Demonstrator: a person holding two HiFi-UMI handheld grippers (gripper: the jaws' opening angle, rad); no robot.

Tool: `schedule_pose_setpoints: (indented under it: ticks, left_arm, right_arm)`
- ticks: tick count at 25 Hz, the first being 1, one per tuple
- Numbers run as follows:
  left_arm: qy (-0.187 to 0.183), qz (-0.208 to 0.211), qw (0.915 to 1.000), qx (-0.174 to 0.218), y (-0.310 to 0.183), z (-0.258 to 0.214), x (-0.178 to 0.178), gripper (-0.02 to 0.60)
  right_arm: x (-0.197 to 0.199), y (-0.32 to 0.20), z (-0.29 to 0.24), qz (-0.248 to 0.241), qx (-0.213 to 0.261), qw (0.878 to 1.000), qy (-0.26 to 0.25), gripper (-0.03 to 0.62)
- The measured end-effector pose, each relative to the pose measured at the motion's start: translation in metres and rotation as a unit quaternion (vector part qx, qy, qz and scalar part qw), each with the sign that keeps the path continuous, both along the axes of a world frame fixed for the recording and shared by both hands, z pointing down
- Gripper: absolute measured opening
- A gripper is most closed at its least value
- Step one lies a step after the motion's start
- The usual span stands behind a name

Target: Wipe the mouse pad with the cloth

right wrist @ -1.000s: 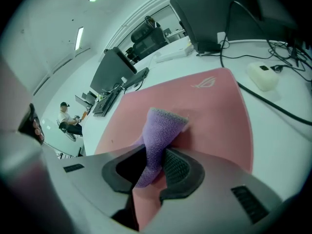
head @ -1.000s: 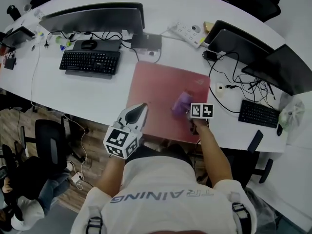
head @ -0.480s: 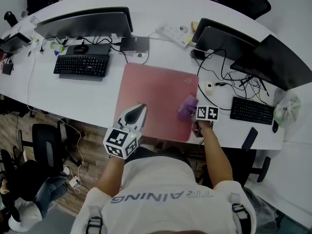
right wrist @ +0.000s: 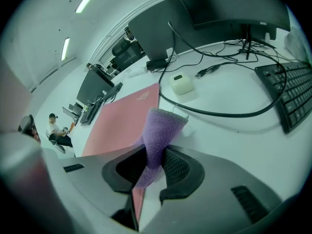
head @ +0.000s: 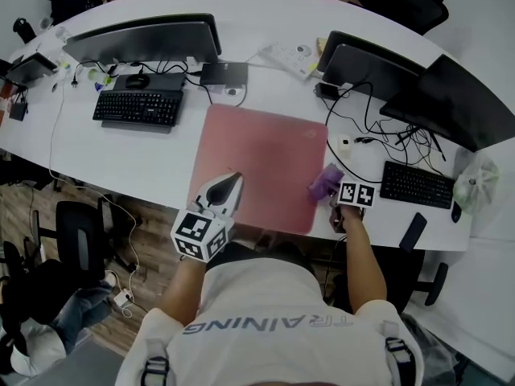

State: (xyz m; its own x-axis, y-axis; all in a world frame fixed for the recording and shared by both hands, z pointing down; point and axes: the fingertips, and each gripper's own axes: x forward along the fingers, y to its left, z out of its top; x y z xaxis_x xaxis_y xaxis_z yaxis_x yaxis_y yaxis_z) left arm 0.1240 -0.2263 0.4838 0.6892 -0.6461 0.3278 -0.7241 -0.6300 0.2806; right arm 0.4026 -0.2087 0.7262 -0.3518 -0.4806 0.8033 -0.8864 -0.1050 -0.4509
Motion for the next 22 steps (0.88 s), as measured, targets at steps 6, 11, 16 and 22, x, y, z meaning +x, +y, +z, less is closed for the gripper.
schedule_pose_setpoints:
  ticks: [6,11,16,22]
  left_arm:
    - [-0.004,-0.022,0.9997,0.005,0.004,-0.008,-0.011,0.031]
    - [-0.002,-0.048,0.9986,0.022,0.003,-0.020,-0.031,0.031]
    - [0.006,-0.074,0.9964,0.041,0.003,-0.034,-0.068,0.031]
    - [0.012,-0.101,0.9935,0.052,0.004,-0.042,-0.137,0.031]
  right_arm:
    - [0.004,-0.004,-0.040,-0.009,0.061,0.998,0.011,0.109]
    - [-0.024,-0.029,-0.120,0.004,0.193,0.981,-0.011,0.109]
    - [-0.086,-0.048,-0.206,-0.037,0.312,0.949,-0.037,0.109]
    - [-0.187,-0.047,-0.248,-0.091,0.340,0.933,-0.072,0.109]
